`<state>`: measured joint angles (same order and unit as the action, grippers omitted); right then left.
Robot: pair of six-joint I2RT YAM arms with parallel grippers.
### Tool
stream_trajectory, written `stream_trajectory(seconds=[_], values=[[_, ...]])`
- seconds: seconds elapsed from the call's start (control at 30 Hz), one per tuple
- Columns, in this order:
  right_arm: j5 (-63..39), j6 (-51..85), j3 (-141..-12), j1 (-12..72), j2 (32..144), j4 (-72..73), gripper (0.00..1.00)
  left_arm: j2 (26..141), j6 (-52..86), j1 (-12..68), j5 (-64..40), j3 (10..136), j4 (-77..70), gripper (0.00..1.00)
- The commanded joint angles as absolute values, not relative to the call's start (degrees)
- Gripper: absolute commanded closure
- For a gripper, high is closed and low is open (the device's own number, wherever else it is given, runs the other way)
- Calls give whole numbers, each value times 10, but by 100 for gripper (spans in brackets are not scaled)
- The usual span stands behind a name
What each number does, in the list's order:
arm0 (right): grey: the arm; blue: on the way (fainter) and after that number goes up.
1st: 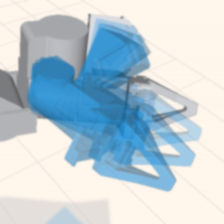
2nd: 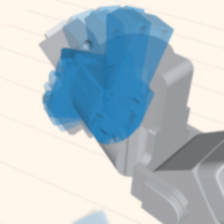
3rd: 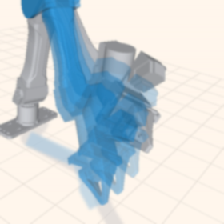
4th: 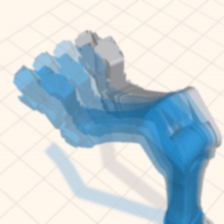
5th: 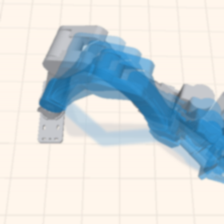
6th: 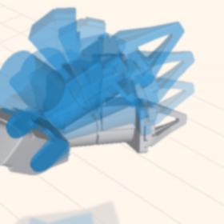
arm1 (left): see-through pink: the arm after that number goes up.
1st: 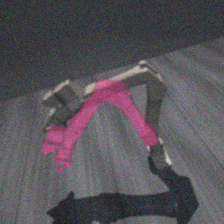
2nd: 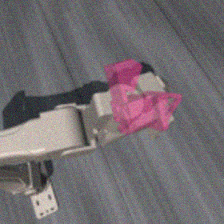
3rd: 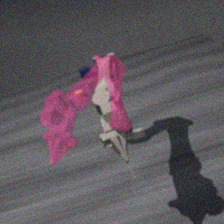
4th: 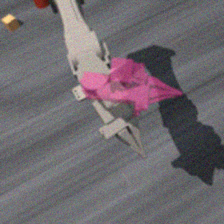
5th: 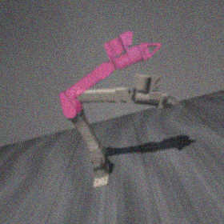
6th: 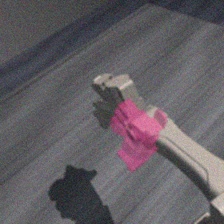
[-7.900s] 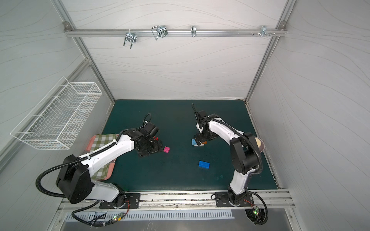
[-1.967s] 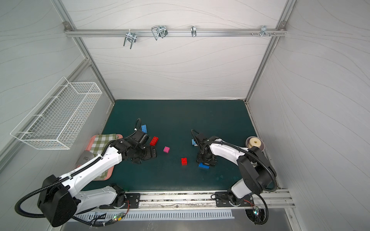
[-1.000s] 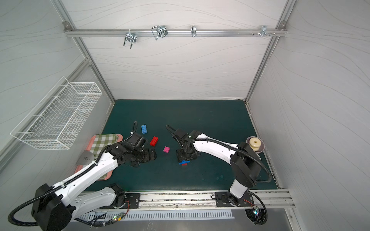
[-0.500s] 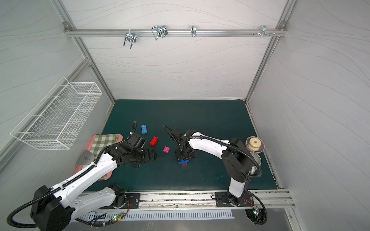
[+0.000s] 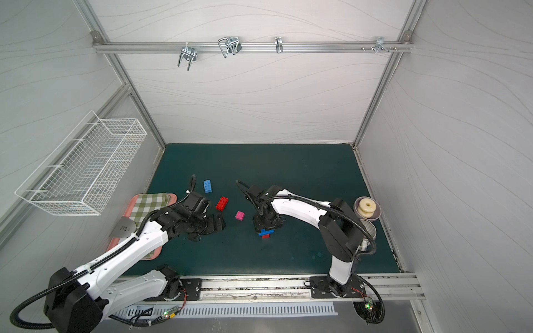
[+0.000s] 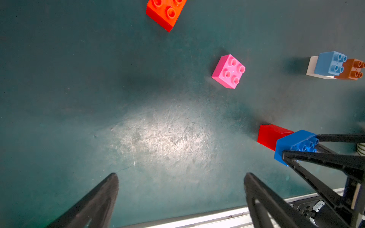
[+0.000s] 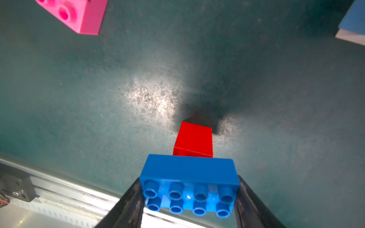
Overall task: Assemble a carrot with lego
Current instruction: Assemble the lego brick with the lego brick.
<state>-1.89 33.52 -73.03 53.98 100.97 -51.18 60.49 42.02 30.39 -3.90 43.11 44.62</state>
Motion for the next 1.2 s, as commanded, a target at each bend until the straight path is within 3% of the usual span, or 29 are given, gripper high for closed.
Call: stream_trajectory(seconds=[0.0,1.17], values=[[-18,350,-707,536,1025,-544,43,605,415,301,-42,431,432,1],[-37,394,-742,513,1110,-553,42,610,418,299,-44,430,431,1]])
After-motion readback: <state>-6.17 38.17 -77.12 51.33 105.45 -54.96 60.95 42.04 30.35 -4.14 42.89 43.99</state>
